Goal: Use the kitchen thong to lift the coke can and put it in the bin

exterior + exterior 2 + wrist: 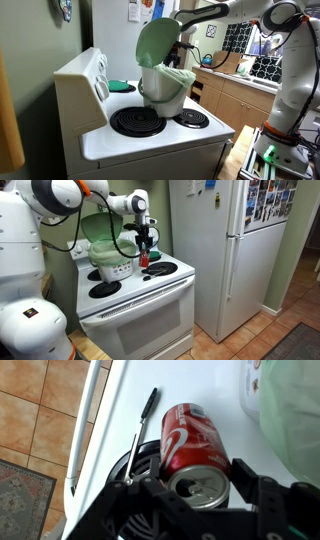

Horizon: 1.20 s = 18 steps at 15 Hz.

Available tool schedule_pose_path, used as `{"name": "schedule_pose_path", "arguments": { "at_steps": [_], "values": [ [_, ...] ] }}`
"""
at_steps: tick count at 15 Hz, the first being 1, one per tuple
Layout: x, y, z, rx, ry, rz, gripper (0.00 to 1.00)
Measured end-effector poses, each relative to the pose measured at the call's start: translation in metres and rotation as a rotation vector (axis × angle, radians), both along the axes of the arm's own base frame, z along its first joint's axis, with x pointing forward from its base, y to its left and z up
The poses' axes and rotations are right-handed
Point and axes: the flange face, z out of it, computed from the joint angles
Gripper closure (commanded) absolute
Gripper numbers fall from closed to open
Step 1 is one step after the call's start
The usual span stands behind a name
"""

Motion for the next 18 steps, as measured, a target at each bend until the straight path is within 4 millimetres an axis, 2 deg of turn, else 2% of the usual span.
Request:
{"name": "schedule_pose_path", "arguments": {
  "at_steps": [6,13,18],
  "values": [
    [-0.013,0.023,-0.016,-0.018,0.019,0.053,0.54],
    [-0.031,0.018,-0.018,-0.053,-0.080,0.075,0.54],
    [-0.039,0.014,-0.045,-0.049,-0.112,0.076,0.54]
  ]
}}
